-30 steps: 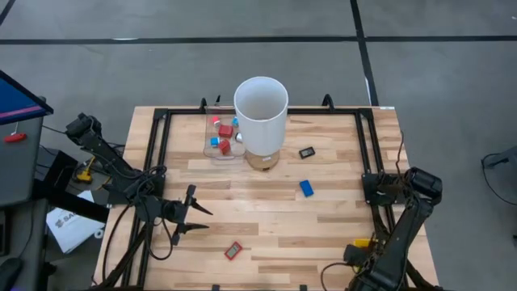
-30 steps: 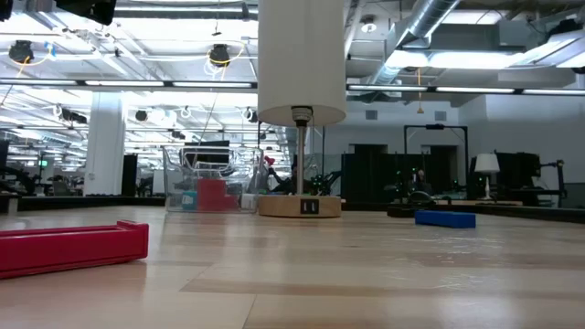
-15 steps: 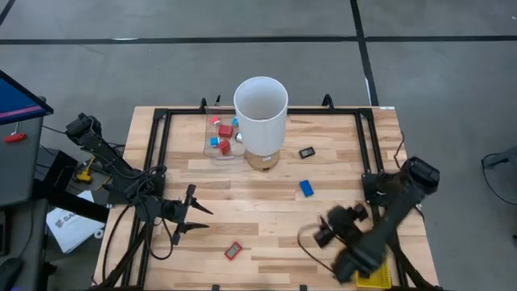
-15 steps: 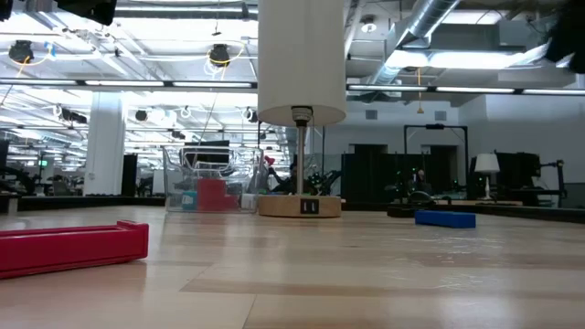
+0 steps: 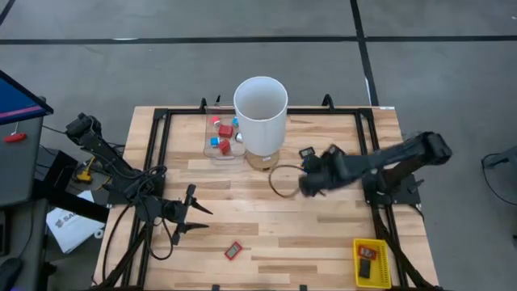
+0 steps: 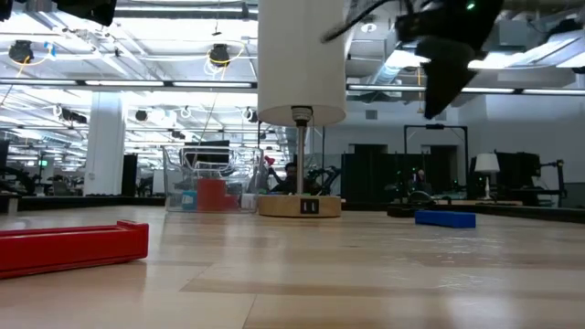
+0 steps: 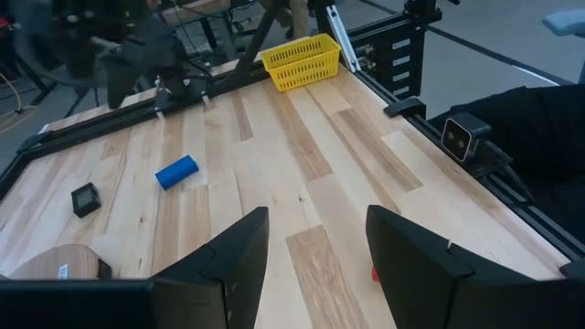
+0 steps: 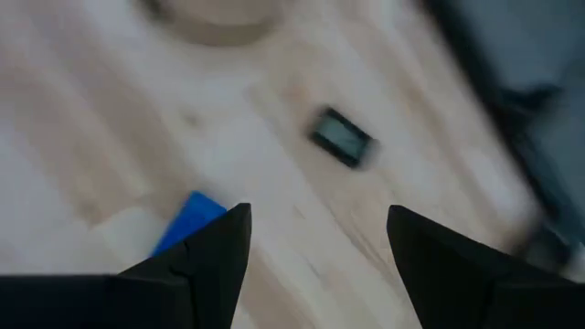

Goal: Pick & Place Office items
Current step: Put the black digital timer into the yellow basket

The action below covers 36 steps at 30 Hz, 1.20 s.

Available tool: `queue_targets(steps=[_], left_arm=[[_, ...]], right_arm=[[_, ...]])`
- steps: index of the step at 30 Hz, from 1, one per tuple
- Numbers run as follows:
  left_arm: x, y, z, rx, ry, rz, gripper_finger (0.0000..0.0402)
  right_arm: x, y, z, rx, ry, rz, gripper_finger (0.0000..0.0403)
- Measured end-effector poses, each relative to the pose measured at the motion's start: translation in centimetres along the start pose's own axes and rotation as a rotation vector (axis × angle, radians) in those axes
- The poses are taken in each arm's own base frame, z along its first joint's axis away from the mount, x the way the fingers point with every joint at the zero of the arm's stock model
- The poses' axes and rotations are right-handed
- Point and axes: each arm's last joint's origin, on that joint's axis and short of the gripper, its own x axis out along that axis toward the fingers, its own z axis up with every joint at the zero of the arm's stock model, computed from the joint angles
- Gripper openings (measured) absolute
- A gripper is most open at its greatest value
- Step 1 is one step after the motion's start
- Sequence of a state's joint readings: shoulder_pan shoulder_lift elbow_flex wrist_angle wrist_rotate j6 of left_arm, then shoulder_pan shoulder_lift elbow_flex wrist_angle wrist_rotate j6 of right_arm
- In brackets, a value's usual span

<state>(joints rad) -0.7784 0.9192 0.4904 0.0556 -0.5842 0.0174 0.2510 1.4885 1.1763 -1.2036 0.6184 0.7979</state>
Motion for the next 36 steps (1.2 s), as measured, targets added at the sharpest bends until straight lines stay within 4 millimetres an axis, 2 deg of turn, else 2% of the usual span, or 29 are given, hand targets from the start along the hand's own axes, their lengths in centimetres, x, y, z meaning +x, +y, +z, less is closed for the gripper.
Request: queue_targets(steps=[3,5,10,15,19,22,25,29,32,36], left_arm=[[0.0,0.0,-0.1,0.003,0.005,0.000,0.0182],[0.0,0.0,-0.1,0.006,0.009,-0.001,0.0182],[0.0,0.0,-0.1,0.003,0.011,-0.001,0.0182],[0.0,0.0,-0.1,0.002,0.012,-0.001,0.0182],[0.0,0.0,-0.1,-0.016,0.009,-0.002,0.0182],[0.0,0.0,-0.1,-0.017,0.009,-0.004,0.0182],[0.0,0.0,-0.1,-0.017,0.009,-0.004,0.0182],[0.0,0.0,-0.1,-0.026,0.012,-0.004,0.0182],[0.0,0.0,-0.2,-0.034,0.014,-0.003,0.0182],[0.0,0.0,0.0,-0.041,0.004,-0.003,0.0182]], right_arm=[[1.6,-2.2,1.1,-0.099,0.019,0.207,0.0249],[2.6,-3.8,1.2,-0.135,0.031,0.281,0.0249],[5.1,-6.8,-0.2,-0.228,0.113,0.248,0.0249],[7.8,-7.6,-1.4,-0.321,0.091,0.237,0.0249],[9.5,-7.6,-2.1,-0.239,0.097,0.241,0.0249],[10.0,-7.8,-2.2,-0.190,0.046,0.298,0.0249],[9.3,-8.7,-1.8,-0.118,-0.081,0.328,0.0249],[7.8,-11.3,-2.5,0.055,-0.197,0.287,0.0249],[6.9,-13.5,-3.4,0.323,-0.248,0.236,0.0249],[6.1,-15.5,-4.2,0.832,-0.279,0.258,0.0249]])
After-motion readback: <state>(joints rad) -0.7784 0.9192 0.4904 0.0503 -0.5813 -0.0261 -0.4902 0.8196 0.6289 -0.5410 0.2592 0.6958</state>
